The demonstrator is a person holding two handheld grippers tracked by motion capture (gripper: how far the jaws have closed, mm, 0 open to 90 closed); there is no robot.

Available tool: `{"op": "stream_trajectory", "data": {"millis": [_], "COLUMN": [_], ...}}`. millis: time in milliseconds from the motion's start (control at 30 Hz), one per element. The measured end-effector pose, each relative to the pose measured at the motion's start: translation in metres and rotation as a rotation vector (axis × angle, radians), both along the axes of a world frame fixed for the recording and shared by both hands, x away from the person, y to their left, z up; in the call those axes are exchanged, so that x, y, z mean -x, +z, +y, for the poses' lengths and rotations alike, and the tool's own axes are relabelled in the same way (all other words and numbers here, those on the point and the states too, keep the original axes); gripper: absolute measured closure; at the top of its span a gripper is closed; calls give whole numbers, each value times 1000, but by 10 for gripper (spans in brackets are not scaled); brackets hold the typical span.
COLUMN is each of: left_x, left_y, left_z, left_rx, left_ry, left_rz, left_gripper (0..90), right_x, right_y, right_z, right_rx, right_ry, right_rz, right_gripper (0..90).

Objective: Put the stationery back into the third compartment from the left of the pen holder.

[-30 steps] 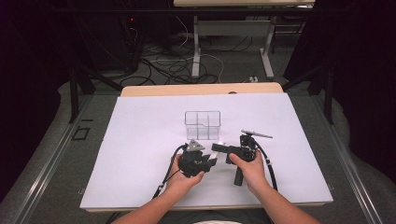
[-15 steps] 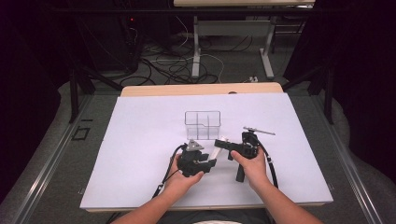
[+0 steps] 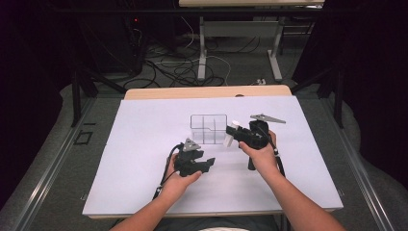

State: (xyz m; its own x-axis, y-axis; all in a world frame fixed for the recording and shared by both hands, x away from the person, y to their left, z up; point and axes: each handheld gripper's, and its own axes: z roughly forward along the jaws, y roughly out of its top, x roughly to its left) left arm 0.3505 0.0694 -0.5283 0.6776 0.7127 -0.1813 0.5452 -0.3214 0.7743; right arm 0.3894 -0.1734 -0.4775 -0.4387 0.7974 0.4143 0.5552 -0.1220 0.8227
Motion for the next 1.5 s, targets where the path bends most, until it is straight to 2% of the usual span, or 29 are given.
{"op": "stream_trajectory", "data": {"millis": [33,67,100,133,233,333,500,600,700,767,833,900,967,1200,1500], "left_x": [-1,-2,-2,-4,-7,-8,-11,-12,-13,-13,-14,-14,-14,-13,-13], "left_y": [-1,0,0,1,2,3,1,0,-1,-3,-5,-8,-9,-9,-10], "left_z": [1,4,5,7,12,14,17,17,18,16,16,16,15,15,14], "left_rx": [20,11,9,-7,12,0,-3,16,0,-23,-50,-48,-59,-57,-57], "left_ry": [4,7,16,24,42,49,63,76,76,90,76,61,55,62,53], "left_rz": [-5,-17,-12,-22,-18,-20,-14,3,11,0,-4,3,2,2,5], "left_gripper": [412,405,396,387,367,338,255,195,159,150,111,56,40,39,39], "right_x": [-2,-4,-7,-9,-15,-19,-25,-29,-34,-37,-39,-42,-45,-50,-53], "right_y": [3,5,7,10,16,20,25,26,26,25,24,24,22,17,13], "right_z": [1,2,3,4,8,13,23,28,34,38,41,43,45,48,48], "right_rx": [11,26,34,46,74,97,134,150,176,190,199,209,223,271,293], "right_ry": [-2,-7,-14,-10,-15,-19,-24,-26,-28,-34,-37,-38,-44,-44,-46], "right_rz": [-9,-23,-45,-47,-71,-96,-127,-142,-160,-165,-170,-173,-180,-175,-161], "right_gripper": [664,664,664,664,664,663,663,663,663,663,663,663,662,661,649]}}
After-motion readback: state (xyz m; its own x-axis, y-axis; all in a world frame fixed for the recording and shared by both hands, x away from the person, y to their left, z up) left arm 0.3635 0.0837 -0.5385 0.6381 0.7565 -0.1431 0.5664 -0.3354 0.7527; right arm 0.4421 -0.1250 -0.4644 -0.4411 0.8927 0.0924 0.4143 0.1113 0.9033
